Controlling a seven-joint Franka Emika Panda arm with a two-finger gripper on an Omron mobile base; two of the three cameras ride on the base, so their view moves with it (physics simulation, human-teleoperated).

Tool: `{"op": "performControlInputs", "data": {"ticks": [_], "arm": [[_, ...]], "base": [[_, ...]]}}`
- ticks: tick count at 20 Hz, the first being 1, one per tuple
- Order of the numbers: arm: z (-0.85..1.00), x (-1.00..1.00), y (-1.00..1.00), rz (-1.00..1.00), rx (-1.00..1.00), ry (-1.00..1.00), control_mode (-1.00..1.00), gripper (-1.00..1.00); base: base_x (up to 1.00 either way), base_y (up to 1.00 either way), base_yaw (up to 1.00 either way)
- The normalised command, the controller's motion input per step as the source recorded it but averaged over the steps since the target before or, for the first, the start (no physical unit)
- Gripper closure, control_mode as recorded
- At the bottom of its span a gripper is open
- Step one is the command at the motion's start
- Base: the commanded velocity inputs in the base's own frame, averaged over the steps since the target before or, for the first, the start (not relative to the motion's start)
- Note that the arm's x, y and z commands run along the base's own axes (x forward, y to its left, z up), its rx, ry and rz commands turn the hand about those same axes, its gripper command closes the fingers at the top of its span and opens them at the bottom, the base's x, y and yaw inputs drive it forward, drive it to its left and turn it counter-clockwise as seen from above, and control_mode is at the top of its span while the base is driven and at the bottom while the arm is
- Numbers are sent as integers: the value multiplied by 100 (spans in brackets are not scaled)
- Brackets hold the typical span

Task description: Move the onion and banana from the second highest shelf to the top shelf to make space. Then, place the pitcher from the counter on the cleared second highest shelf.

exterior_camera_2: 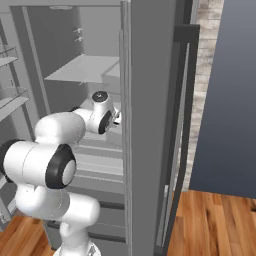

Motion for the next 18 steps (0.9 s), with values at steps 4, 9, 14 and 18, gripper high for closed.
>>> {"op": "performControlInputs", "data": {"ticks": [4,9,14,18], "arm": [[-37,37,-1,0,0,-4,-100,-100],[-27,44,-6,0,0,-2,-100,-100],[-16,52,-19,0,0,0,-100,-100],[-17,54,-19,0,0,0,-100,-100]], "base": [[0,0,0],[0,0,0],[0,0,0],[0,0,0]]}}
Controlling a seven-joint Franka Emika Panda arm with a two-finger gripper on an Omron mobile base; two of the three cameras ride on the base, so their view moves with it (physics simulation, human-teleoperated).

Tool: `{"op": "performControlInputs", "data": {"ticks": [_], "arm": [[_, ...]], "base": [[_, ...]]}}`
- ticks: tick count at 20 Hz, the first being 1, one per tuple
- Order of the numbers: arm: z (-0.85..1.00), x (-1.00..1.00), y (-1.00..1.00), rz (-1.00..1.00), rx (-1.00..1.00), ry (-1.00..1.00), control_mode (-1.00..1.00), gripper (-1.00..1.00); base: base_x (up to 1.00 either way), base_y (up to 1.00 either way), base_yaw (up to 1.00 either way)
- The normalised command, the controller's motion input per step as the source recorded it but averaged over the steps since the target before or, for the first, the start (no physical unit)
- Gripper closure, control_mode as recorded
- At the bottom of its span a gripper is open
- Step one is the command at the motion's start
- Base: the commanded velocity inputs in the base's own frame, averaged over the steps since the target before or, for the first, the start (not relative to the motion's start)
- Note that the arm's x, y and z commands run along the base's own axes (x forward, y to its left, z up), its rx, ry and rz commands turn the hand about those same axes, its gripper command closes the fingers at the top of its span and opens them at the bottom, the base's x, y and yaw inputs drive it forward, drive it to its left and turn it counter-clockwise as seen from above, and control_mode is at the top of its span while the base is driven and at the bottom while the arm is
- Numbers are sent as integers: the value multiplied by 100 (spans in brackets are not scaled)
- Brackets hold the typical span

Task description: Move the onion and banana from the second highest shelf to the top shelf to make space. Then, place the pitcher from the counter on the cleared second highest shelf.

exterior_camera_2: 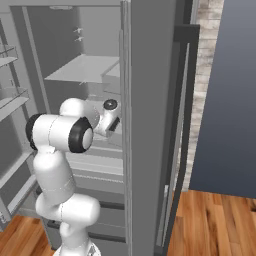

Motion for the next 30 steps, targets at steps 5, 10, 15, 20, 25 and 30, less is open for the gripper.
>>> {"op": "performControlInputs", "data": {"ticks": [5,10,15,20,25,30], "arm": [[-23,53,-11,0,0,0,-100,-100],[-31,51,-6,0,0,0,-100,-100],[-36,45,-1,0,0,0,-100,-100],[-50,24,0,0,-1,0,-100,-100],[-55,-14,24,0,-8,0,-100,100],[-30,-76,51,0,-8,0,-100,100]], "base": [[0,0,0],[0,0,0],[0,0,0],[0,0,0],[0,0,0],[0,0,0]]}}
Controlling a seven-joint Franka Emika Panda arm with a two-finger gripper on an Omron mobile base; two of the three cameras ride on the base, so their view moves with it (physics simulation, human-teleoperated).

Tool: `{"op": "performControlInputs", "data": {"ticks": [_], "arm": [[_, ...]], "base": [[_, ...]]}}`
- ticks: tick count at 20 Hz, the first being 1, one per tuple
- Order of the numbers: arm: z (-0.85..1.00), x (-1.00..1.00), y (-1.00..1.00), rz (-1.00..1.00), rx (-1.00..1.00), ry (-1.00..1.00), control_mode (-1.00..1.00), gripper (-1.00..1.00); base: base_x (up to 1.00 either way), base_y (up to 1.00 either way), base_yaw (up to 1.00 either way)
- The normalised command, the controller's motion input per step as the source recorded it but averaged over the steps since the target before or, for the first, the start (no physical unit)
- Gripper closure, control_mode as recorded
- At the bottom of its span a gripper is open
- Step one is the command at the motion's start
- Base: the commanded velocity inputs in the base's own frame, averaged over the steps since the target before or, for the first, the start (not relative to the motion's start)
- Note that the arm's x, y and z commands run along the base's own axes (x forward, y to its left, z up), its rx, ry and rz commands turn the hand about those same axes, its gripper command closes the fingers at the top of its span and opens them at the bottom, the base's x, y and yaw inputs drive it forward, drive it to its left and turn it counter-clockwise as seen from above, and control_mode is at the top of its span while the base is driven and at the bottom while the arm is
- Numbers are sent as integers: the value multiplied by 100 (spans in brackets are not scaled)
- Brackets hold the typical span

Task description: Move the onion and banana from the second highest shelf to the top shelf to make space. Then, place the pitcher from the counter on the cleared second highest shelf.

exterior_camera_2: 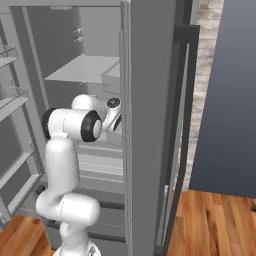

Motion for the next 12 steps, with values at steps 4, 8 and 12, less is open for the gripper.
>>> {"op": "performControlInputs", "data": {"ticks": [4,8,12], "arm": [[-4,-83,46,1,-1,-2,-100,100],[45,-96,39,0,0,-4,-100,100],[94,-100,42,7,-3,-5,-100,100]], "base": [[0,0,0],[0,0,0],[0,0,0]]}}
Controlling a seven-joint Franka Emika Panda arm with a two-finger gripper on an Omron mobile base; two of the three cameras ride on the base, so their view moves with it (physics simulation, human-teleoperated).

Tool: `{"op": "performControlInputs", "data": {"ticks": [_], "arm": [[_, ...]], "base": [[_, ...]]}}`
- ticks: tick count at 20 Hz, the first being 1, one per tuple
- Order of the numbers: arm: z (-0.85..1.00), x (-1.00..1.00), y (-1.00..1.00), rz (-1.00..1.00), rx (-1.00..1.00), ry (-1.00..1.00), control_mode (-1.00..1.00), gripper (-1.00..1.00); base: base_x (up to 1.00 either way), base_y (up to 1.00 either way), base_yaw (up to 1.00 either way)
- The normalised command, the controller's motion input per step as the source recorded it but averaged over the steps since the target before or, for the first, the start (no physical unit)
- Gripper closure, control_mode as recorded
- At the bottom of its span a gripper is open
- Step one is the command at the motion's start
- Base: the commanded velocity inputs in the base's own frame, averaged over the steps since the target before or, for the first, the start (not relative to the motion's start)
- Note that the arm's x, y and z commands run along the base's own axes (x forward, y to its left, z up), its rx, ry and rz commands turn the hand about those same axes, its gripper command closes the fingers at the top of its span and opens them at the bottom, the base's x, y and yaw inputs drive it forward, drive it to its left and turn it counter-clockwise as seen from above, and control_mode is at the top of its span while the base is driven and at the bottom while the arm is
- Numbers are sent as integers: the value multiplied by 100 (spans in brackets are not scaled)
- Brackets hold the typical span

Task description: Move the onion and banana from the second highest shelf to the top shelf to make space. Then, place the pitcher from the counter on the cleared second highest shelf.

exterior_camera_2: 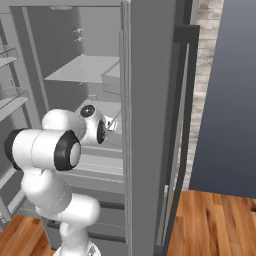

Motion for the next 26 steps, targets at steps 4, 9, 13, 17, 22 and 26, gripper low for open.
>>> {"op": "performControlInputs", "data": {"ticks": [4,9,13,17,22,26], "arm": [[100,-85,44,14,-5,-1,-100,100],[100,-81,34,14,-8,1,-100,100],[100,-78,29,11,-7,2,-100,100],[100,-82,25,3,-5,-1,-100,100],[98,-44,3,-2,-1,-10,-100,100],[92,-19,-13,-8,-2,-25,-100,100]], "base": [[0,0,0],[0,0,0],[0,0,0],[0,0,0],[0,0,0],[0,0,0]]}}
